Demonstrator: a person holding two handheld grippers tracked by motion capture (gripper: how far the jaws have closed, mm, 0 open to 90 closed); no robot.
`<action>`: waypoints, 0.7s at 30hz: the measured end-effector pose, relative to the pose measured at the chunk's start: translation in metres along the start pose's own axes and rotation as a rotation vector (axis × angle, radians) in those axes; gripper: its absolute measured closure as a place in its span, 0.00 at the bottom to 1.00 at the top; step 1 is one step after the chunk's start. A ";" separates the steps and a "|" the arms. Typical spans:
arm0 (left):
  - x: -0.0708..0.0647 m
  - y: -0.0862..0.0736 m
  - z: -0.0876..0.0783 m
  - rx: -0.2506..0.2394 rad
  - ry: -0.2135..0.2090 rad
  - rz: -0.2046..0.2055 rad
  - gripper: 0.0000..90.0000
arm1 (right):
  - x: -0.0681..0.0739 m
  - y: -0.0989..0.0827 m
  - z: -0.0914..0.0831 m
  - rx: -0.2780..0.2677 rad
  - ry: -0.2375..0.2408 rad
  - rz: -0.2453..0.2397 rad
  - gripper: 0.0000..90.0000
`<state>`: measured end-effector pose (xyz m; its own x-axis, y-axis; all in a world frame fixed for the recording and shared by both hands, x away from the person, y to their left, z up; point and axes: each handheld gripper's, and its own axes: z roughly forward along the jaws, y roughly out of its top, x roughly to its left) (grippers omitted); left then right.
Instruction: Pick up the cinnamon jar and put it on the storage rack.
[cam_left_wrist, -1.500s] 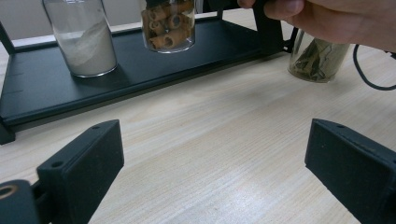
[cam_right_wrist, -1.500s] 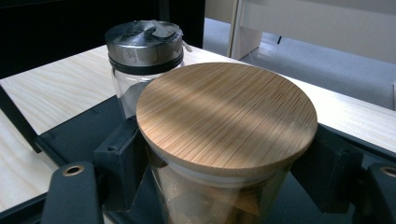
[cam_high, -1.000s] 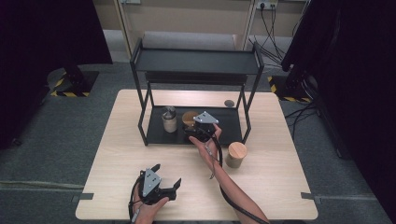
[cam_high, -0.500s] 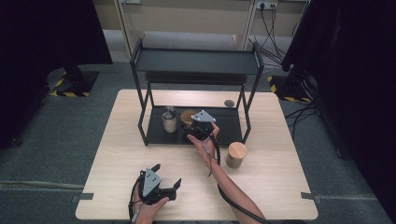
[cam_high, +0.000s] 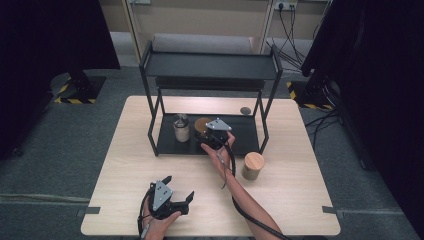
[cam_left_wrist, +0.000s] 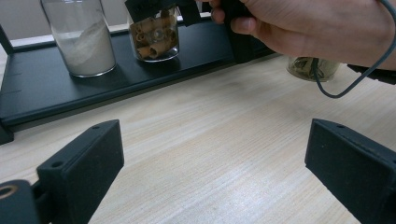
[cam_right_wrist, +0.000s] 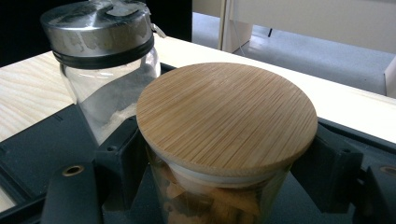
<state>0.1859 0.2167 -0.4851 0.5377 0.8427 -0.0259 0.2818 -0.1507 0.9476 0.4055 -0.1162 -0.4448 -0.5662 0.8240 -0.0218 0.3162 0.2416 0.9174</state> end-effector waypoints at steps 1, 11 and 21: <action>0.000 0.000 0.000 0.000 0.000 0.000 0.05 | 0.000 -0.001 0.000 -0.001 0.001 0.001 0.29; 0.000 0.000 0.000 -0.001 -0.001 0.001 0.05 | 0.003 -0.003 0.003 0.001 0.006 -0.014 0.29; 0.000 0.000 0.000 0.000 -0.001 0.001 0.05 | 0.004 -0.004 0.001 -0.003 -0.004 -0.002 0.18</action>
<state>0.1858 0.2167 -0.4851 0.5387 0.8422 -0.0249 0.2812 -0.1519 0.9476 0.4024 -0.1134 -0.4485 -0.5638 0.8255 -0.0253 0.3130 0.2419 0.9184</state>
